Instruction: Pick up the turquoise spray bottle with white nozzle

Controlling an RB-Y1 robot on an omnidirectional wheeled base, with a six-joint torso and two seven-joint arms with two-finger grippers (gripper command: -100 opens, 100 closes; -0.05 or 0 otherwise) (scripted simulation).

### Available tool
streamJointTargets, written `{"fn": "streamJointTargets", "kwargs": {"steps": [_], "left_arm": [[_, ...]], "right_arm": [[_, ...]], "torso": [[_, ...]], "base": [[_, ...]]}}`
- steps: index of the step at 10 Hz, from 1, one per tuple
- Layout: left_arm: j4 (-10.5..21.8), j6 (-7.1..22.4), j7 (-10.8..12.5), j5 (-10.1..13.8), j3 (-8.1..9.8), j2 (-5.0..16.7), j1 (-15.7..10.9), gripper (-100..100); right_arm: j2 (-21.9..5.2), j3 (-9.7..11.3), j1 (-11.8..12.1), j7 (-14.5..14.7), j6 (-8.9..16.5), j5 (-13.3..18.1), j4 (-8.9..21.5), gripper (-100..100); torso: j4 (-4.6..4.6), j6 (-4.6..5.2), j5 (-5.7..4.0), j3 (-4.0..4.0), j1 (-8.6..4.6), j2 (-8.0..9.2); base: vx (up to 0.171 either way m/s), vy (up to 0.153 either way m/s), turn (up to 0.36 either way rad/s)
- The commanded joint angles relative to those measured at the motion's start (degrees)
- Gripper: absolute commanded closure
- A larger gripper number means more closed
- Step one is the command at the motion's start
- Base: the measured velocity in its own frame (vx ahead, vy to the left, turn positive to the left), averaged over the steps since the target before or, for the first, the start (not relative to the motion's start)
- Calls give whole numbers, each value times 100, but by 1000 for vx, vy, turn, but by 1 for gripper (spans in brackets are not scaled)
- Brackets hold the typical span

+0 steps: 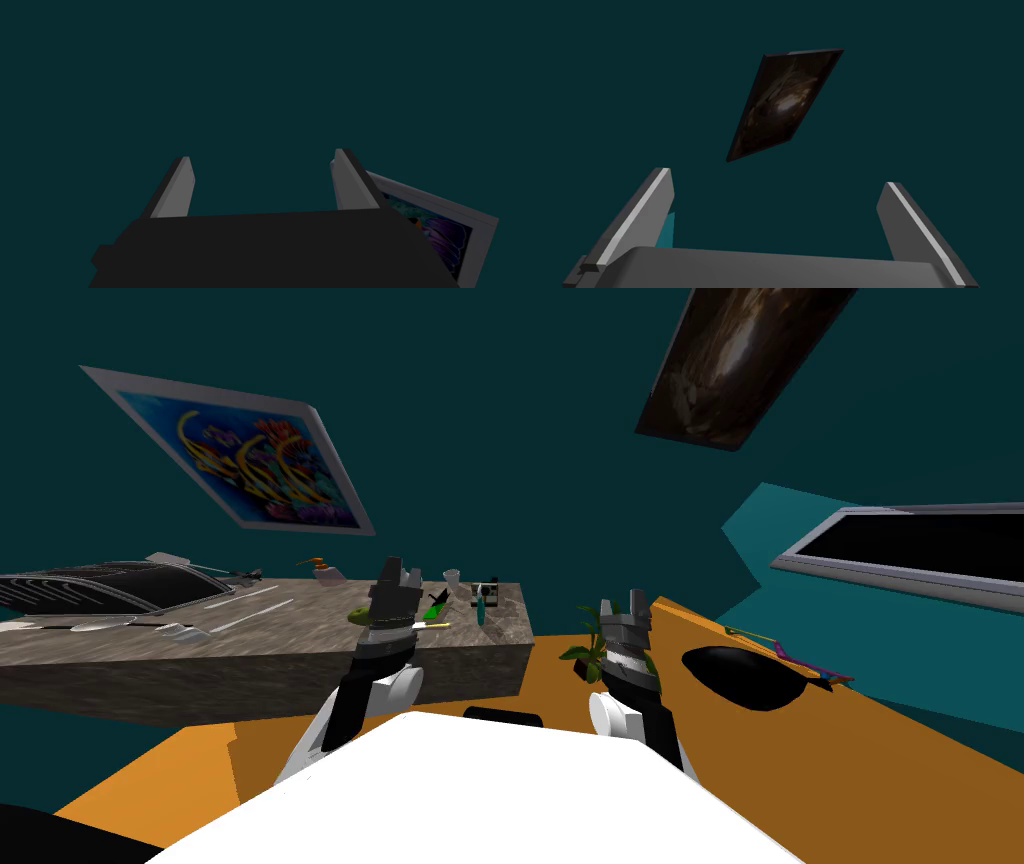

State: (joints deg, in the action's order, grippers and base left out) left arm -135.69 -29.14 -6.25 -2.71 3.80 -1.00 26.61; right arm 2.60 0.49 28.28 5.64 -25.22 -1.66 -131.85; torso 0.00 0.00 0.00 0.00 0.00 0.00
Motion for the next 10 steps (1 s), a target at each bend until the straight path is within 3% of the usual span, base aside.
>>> {"fn": "streamJointTargets", "kwargs": {"steps": [1,5,10], "left_arm": [[41,26,-45,-14,27,215,4,-100],[267,168,-317,-88,179,770,29,-100],[730,456,-910,-230,490,1196,73,-100]], "right_arm": [[0,0,0,0,0,0,0,0],[1,1,-1,0,0,0,0,0],[1,1,-1,0,0,0,0,0]], "torso": [[0,0,0,0,0,0],[3,1,-5,8,-24,14],[5,1,-11,14,-48,25]], "base": [[-8,-16,-21],[-34,-66,-37],[-53,-120,-58]]}}
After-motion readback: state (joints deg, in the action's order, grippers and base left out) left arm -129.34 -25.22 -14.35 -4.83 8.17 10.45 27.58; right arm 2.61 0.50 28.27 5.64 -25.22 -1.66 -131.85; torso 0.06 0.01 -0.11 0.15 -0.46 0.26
